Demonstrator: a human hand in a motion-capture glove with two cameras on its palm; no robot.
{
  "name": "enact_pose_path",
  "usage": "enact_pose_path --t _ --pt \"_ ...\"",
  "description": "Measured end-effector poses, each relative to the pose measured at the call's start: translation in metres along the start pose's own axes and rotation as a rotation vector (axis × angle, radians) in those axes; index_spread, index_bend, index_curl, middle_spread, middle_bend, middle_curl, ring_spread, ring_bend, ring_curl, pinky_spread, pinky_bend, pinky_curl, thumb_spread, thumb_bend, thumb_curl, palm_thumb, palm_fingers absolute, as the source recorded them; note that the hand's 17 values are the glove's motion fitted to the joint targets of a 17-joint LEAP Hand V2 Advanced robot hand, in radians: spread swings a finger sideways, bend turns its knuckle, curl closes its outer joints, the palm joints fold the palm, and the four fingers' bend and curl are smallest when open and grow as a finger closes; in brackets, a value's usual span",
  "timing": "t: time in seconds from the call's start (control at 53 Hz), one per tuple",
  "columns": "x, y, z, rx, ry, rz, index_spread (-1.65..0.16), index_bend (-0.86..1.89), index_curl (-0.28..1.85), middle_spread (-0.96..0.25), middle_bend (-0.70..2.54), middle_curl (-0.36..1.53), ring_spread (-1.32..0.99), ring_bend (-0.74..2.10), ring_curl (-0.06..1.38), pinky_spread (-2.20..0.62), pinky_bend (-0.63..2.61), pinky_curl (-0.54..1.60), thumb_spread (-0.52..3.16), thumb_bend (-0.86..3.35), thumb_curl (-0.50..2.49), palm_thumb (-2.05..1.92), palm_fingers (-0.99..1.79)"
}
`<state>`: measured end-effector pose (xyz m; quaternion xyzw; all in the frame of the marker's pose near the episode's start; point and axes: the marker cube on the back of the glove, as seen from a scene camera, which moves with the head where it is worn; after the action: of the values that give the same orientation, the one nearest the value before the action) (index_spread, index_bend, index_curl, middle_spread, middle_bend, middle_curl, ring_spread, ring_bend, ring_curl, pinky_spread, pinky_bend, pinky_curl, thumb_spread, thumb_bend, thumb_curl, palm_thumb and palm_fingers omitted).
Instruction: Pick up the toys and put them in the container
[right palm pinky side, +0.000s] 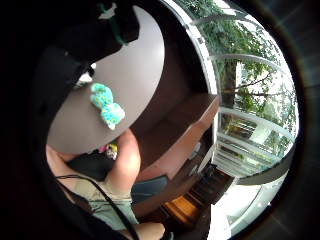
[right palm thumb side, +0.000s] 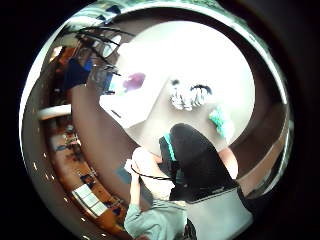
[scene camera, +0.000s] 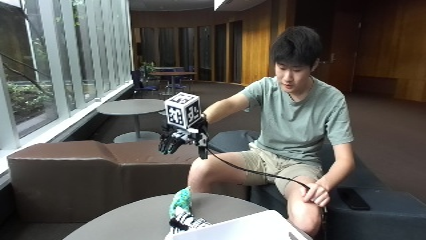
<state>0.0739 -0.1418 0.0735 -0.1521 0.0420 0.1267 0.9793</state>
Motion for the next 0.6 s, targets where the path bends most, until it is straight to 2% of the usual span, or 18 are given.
enact_pose_path --t 0.17,0.321,0.49,0.566,0.585,0.604 --pt "0.024 -0.024 0.130 -0.125 0.085 0.077 -0.13 0.04 0.20 0.02 0.19 0.44 -0.05 0.63 0.37 0.01 1.04 0.36 1.28 -0.02 0.37 0.01 -0.15" --pt "0.043 -0.022 0.223 -0.181 -0.090 0.153 -0.12 0.02 0.16 0.05 0.18 0.44 -0.04 0.68 0.39 0.01 1.08 0.36 1.27 -0.03 0.35 -0.02 -0.17" --pt "0.046 -0.033 0.240 -0.111 -0.147 0.215 -0.09 0.08 0.14 0.05 0.30 0.47 -0.09 0.87 0.42 -0.05 1.11 0.36 1.35 0.02 0.35 0.06 0.10" --pt "0.040 -0.042 0.237 -0.123 -0.150 0.194 -0.11 0.20 0.16 -0.04 0.36 0.48 -0.18 0.99 0.43 -0.18 1.12 0.33 1.41 0.09 0.37 0.18 0.53" --pt "0.038 -0.044 0.236 -0.129 -0.147 0.189 -0.10 0.15 0.16 -0.01 0.31 0.47 -0.17 0.92 0.40 -0.16 1.10 0.32 1.41 0.07 0.36 0.16 0.31" --pt "0.037 -0.046 0.235 -0.135 -0.141 0.186 -0.11 0.22 0.20 -0.06 0.39 0.51 -0.21 1.02 0.47 -0.21 1.12 0.36 1.43 0.10 0.37 0.21 0.55"
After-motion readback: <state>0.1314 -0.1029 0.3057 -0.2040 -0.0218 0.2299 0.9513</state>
